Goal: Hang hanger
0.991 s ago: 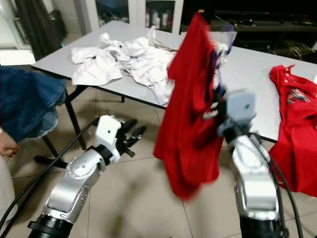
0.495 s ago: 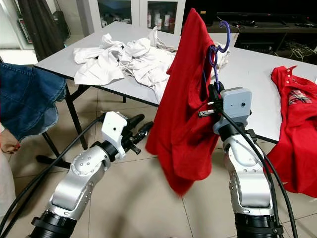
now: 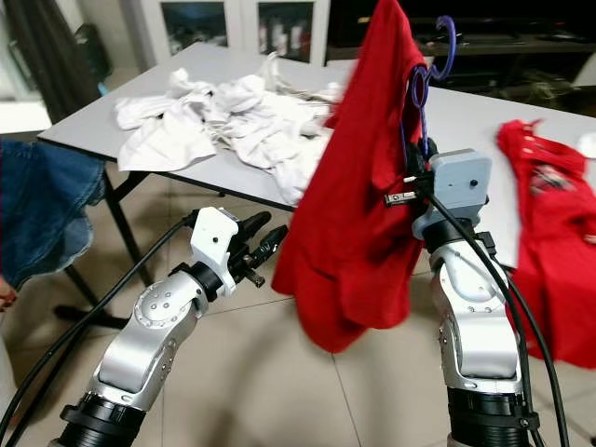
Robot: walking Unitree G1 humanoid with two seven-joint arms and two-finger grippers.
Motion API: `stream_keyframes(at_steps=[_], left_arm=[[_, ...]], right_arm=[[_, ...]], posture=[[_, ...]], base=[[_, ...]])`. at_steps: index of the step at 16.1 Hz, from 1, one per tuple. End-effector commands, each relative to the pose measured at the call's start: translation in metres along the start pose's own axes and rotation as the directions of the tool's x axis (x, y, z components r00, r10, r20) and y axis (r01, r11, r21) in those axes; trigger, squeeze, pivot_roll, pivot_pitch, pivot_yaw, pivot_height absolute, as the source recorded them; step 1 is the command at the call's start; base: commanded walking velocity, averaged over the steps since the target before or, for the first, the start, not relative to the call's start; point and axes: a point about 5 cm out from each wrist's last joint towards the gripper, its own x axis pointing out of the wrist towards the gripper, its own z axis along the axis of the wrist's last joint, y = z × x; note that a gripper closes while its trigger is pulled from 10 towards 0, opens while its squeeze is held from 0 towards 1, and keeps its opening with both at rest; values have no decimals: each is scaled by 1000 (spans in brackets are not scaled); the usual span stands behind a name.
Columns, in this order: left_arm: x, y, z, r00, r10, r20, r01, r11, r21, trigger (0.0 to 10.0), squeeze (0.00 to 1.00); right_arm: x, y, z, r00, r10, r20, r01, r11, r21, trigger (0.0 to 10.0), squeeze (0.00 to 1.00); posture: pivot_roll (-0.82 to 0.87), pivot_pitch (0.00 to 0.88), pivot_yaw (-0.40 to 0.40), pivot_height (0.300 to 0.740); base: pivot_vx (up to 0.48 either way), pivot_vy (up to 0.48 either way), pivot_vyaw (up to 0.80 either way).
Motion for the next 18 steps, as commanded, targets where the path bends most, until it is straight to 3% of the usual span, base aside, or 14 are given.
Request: stream_keyframes(at_steps=[1,13,18], left_arm=[[1,2,0,1000,14,-2,-14,1000,14,10000,0],[4,4,1,999,32,3,-32,999,18,10000,0],[4,4,0,999,44,6,-44,999,20,10000,0]], right_arm=[[4,2,11,998,3,57,-3,1000,-1,10000,0],[28,-7,28,993,-1,114,3,1000,-16,10000,0],[34,0,29,993,33,114,-31,999,-15,10000,0]], posture=[[-54,0,-42,740],[-48,0,-48,740],[-36,0,-56,740]], base=[[364,0,0],[442,0,0],[446,0,0]])
